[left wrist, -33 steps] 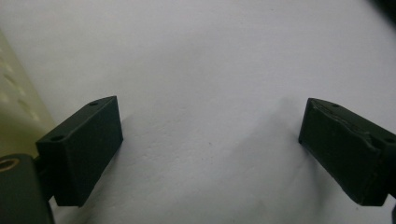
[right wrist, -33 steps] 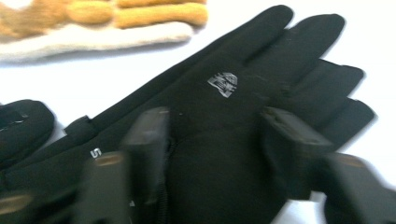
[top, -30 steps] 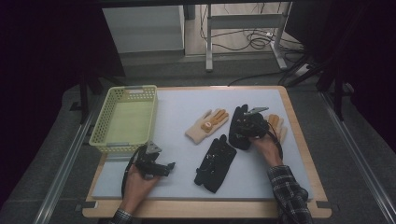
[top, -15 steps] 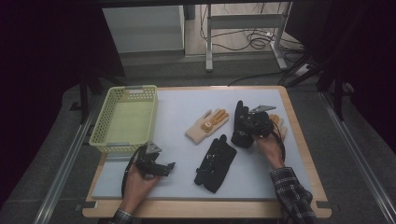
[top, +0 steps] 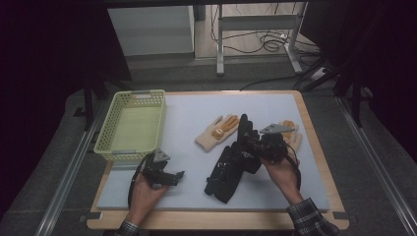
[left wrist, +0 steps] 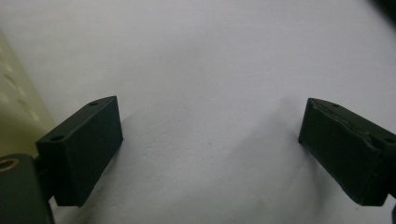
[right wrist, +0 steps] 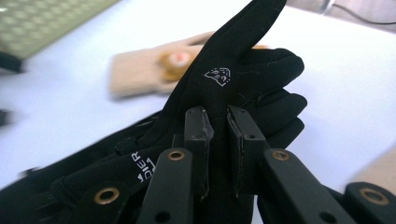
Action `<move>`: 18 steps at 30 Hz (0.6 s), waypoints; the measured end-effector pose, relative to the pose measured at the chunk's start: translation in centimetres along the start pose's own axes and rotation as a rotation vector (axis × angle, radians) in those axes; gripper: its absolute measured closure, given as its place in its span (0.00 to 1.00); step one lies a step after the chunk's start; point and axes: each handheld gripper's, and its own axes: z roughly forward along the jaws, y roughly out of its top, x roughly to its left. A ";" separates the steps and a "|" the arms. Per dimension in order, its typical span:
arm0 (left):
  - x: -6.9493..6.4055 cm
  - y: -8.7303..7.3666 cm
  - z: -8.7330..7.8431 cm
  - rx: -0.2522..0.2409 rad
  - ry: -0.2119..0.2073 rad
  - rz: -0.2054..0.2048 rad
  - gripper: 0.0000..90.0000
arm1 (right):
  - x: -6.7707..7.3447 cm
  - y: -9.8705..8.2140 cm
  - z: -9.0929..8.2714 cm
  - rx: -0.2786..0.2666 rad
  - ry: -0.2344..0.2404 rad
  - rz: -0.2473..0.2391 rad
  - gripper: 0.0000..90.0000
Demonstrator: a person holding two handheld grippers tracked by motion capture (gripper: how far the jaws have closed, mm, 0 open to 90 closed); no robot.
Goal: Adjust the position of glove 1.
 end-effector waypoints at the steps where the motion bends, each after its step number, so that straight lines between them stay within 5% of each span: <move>1: 0.0 0.0 0.0 -0.001 0.000 -0.002 0.07 | 0.8 -0.3 -0.1 0.002 0.008 0.005 0.87; 12: 0.0 0.0 0.0 -0.001 0.000 -0.001 0.07 | 6.8 -1.8 0.3 0.000 0.010 -0.014 0.85; 18: 0.0 0.0 0.0 0.001 0.000 -0.002 0.07 | 6.2 -3.2 1.9 0.033 0.039 -0.014 0.58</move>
